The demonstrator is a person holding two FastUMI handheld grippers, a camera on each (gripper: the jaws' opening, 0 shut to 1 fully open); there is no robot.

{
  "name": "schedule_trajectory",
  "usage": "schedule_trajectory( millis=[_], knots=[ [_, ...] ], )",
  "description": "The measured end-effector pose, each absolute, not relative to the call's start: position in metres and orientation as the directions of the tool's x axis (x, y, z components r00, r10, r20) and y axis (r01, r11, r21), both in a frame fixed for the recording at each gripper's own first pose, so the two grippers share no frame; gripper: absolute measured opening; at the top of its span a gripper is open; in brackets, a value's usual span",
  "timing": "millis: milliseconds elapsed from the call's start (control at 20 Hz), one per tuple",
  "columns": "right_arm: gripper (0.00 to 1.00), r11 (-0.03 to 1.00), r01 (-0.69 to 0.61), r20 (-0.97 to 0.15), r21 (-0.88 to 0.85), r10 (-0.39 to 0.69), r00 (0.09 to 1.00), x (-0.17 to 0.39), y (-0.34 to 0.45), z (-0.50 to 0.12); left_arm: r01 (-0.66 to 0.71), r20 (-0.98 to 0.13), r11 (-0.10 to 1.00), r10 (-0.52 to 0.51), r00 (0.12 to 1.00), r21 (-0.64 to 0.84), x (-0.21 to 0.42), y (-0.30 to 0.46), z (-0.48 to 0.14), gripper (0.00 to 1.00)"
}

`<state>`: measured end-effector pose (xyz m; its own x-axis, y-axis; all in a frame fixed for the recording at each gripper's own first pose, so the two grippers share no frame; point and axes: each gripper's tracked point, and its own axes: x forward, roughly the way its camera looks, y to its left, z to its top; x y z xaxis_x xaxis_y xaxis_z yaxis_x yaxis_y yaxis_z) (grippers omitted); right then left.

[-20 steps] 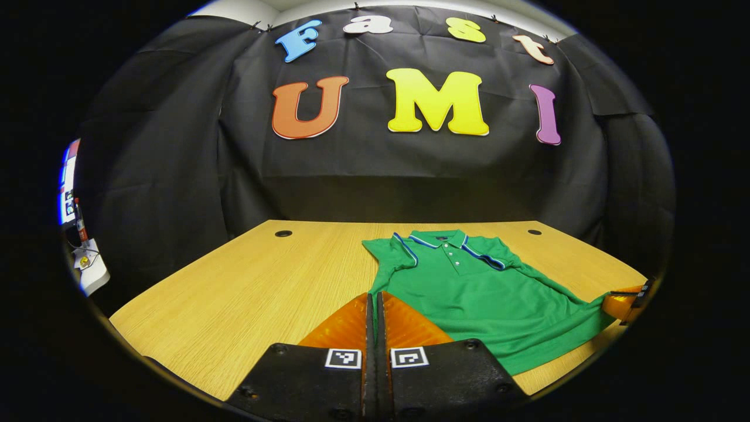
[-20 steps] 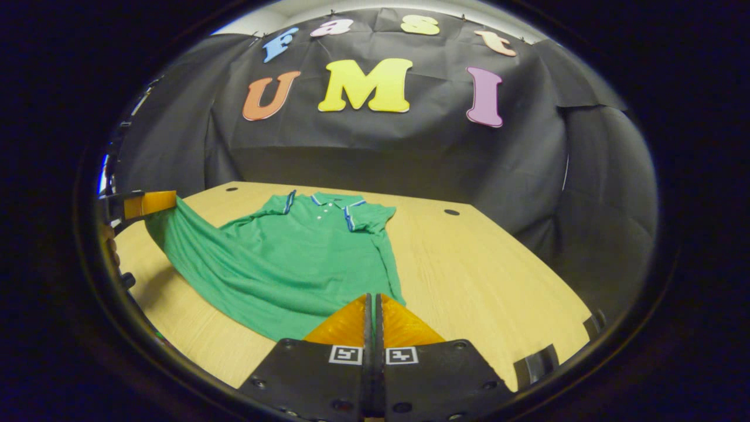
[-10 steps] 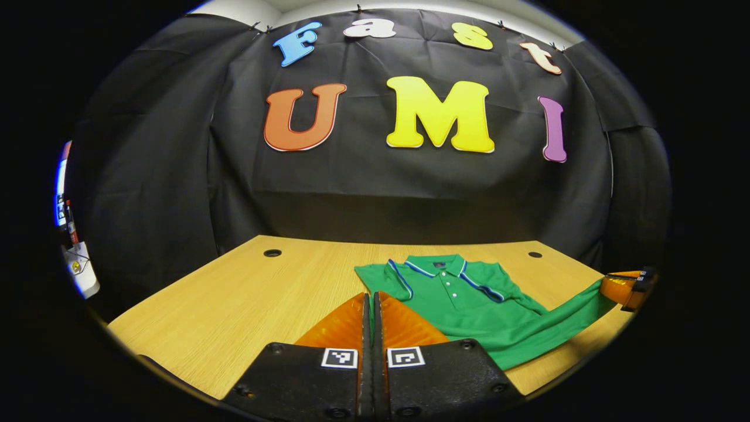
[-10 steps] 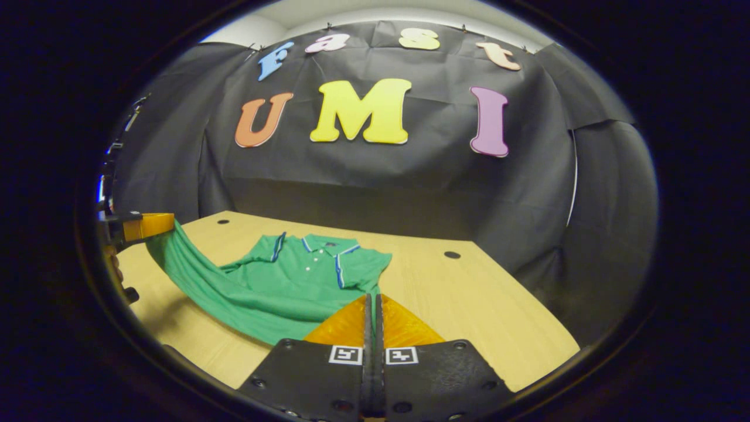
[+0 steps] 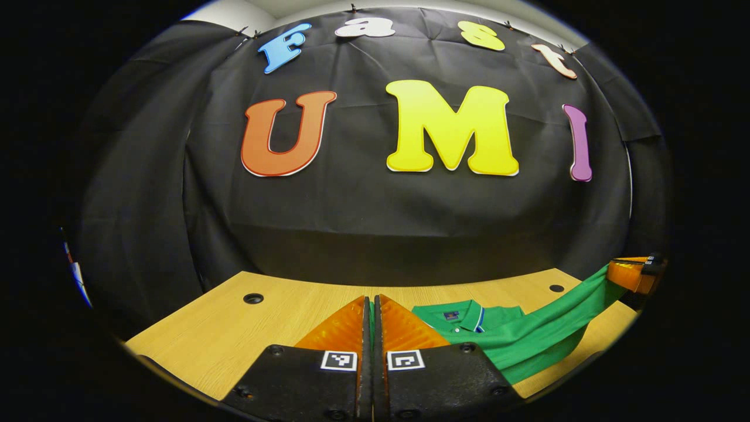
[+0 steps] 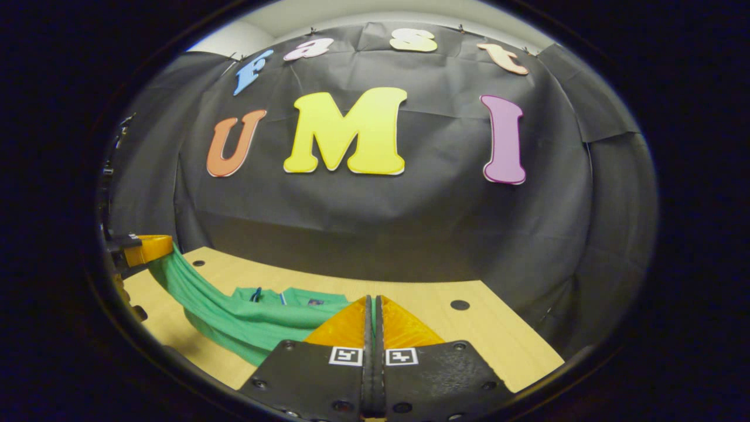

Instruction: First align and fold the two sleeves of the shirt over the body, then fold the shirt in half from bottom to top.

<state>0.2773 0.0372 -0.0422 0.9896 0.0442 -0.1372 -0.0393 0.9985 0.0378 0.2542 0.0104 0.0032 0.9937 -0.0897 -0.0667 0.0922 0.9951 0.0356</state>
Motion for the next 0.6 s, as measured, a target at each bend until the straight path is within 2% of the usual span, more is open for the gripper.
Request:
schedule_trajectory(
  millis=[250, 450, 600],
  knots=[
    [0.00, 0.999, -0.019, -0.123, 0.043, 0.025, 0.992, 0.365, 0.041, -0.032, 0.071, -0.087, 0.997, -0.068, 0.994, 0.038, 0.326, 0.012, -0.009, 0.06],
    [0.02, 1.000, -0.011, -0.165, 0.020, 0.014, 0.986, 0.425, 0.047, -0.064, 0.059, -0.149, 0.998, -0.061, 0.987, -0.015, 0.373, 0.014, -0.045, 0.07],
    [0.00, 1.000, 0.009, -0.219, 0.022, -0.004, 0.976, 0.451, 0.050, -0.099, 0.056, -0.187, 0.997, -0.045, 0.981, 0.056, 0.391, 0.014, -0.071, 0.11]
  ],
)
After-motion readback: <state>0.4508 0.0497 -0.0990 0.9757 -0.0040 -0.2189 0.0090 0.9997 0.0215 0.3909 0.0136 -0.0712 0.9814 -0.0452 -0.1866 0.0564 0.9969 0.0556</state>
